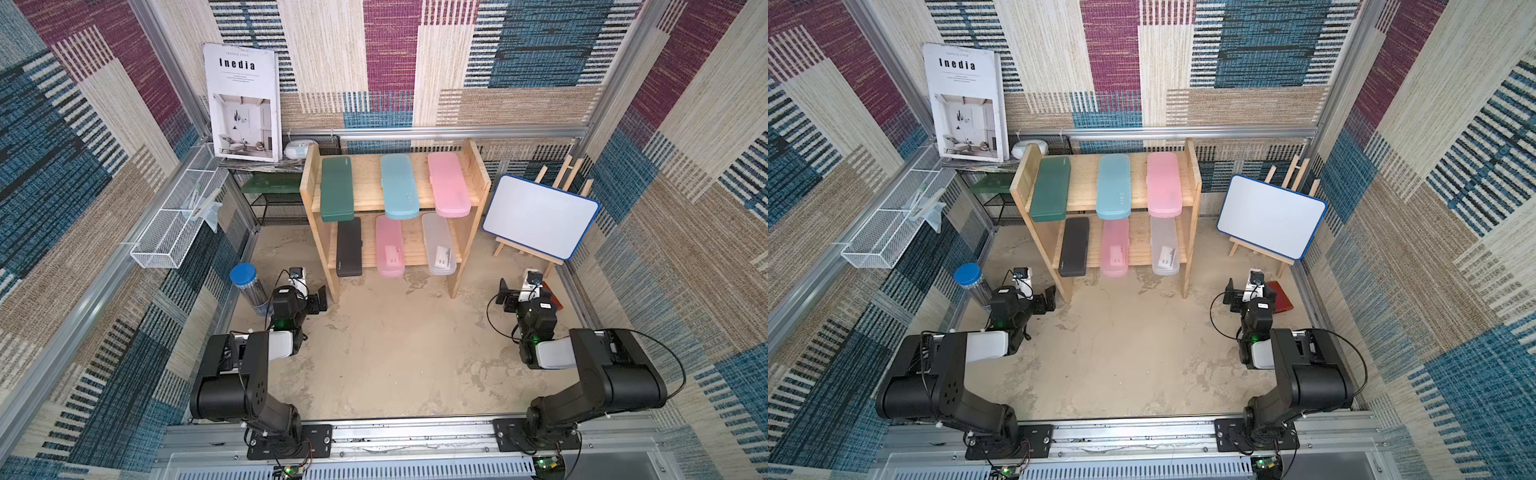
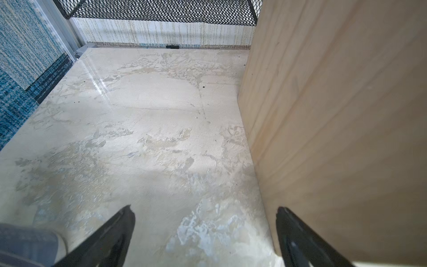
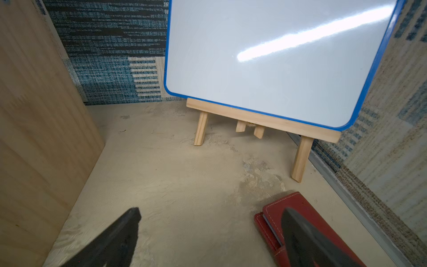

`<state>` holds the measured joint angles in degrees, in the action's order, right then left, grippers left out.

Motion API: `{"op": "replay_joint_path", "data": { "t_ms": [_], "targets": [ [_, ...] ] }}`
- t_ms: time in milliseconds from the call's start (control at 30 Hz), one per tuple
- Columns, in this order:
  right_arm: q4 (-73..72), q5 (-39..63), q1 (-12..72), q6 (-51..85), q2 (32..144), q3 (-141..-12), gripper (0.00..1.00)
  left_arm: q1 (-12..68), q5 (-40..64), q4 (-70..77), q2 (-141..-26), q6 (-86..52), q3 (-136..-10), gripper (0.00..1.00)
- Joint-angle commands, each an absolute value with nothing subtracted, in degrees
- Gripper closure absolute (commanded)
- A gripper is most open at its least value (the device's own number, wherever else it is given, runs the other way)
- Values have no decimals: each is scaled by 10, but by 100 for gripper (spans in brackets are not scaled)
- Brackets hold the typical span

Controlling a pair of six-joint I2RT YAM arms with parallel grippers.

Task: Remove the pencil cases from the shelf
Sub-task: Pick up the pencil case from the shelf.

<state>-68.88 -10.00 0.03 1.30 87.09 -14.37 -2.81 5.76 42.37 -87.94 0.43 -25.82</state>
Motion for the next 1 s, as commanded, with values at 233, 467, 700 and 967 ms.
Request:
{"op": "replay_joint_path", "data": {
  "t_ms": [233,467,700,967],
  "targets": [
    [-692,-103,1,15,870,-145,1,-28,55,426,-876,8,-258,1],
    [-693,-103,0,15,868,-143,1,-29,56,426,-876,8,-258,1],
    [-462,-134,1,25,751,-243,1,-28,24,184,-745,-58,-364,2],
    [-233,-163,0,37,627,-339,1,-28,87,40,-562,-229,-374,2]
  ]
}}
